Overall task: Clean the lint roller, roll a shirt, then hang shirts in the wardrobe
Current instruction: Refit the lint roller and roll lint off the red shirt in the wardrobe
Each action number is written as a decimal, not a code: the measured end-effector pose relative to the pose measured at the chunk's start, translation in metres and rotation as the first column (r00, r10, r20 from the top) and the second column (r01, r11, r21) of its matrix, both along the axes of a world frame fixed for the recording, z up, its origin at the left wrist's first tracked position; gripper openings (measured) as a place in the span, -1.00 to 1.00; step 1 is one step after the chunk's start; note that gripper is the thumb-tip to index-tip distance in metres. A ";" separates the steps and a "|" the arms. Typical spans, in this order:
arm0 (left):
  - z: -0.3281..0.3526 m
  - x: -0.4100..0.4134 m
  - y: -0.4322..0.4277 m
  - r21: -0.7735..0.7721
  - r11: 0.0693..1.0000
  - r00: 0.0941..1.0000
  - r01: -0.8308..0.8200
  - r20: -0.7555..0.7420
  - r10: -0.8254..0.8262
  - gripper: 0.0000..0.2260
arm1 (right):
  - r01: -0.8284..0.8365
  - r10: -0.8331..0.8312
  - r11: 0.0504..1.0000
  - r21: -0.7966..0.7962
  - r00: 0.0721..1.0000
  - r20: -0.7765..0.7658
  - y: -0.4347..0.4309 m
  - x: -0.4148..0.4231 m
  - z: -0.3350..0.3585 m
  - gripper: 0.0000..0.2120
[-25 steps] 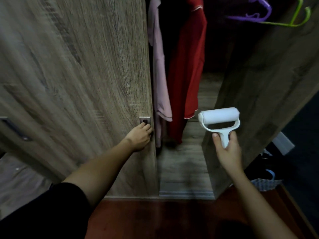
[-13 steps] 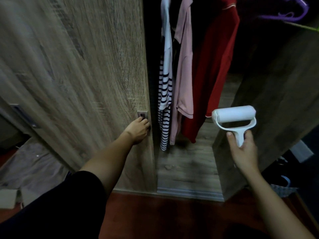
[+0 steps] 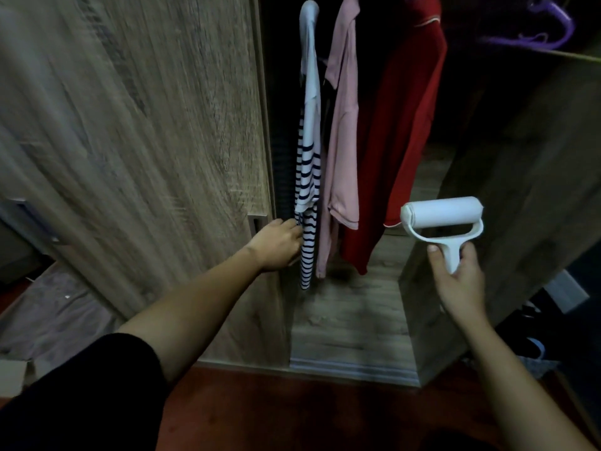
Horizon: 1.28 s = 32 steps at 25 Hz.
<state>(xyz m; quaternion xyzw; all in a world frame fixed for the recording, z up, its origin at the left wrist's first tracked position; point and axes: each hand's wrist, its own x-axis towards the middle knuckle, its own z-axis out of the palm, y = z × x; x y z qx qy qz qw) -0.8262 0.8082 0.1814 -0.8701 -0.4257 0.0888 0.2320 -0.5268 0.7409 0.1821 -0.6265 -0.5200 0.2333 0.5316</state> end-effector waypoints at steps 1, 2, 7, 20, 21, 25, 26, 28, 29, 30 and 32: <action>0.007 0.015 0.004 0.102 0.991 0.994 0.084 0.063 -0.090 -0.74 | 0.017 -0.017 1.000 -0.001 1.000 -0.002 0.003 0.005 0.001 -0.82; 0.015 0.031 0.009 0.184 0.972 0.974 0.144 0.148 -0.172 -0.75 | 0.034 -0.034 0.999 -0.003 0.999 -0.004 0.005 0.011 0.002 -0.81; 0.072 0.119 0.040 0.306 0.952 0.621 0.026 0.741 -0.255 -0.76 | 0.113 -0.113 0.993 0.025 0.994 -0.005 0.018 0.046 0.010 -0.81; 0.113 0.196 0.057 0.023 0.947 -0.110 -0.319 0.992 -0.061 -0.88 | 0.029 -0.028 0.995 0.092 1.000 -0.008 0.106 0.139 0.039 -0.79; 0.116 0.187 0.051 0.005 0.924 -0.188 -0.382 0.979 -0.083 -0.88 | 0.003 -0.003 0.996 0.094 1.000 -0.008 0.114 0.141 0.041 -0.82; 0.125 0.134 0.041 0.040 0.763 -0.128 -0.645 0.979 -0.160 -0.84 | -0.103 0.107 0.990 0.097 0.994 -0.039 0.140 0.119 0.042 -0.85; 0.126 0.117 0.040 0.068 0.732 -0.054 -0.678 0.988 -0.143 -0.82 | -0.156 0.162 0.983 0.100 0.985 -0.055 0.144 0.104 0.041 -0.84; 0.125 0.082 0.038 0.112 0.722 0.063 -0.683 0.994 -0.094 -0.81 | -0.281 0.288 0.956 0.085 0.953 -0.094 0.145 0.072 0.035 -0.86; 0.125 0.067 0.038 0.116 0.736 0.089 -0.667 0.993 -0.076 -0.81 | -0.340 0.346 0.938 0.067 0.931 -0.118 0.144 0.056 0.032 -0.88; 0.125 0.053 0.039 0.115 0.744 0.099 -0.658 0.993 -0.066 -0.81 | -0.397 0.402 0.916 0.061 0.906 -0.132 0.144 0.038 0.030 -0.90; 0.130 0.036 0.044 0.119 0.750 0.109 -0.650 0.992 -0.064 -0.80 | -0.476 0.486 0.873 0.105 0.868 -0.106 0.145 0.005 0.033 -0.88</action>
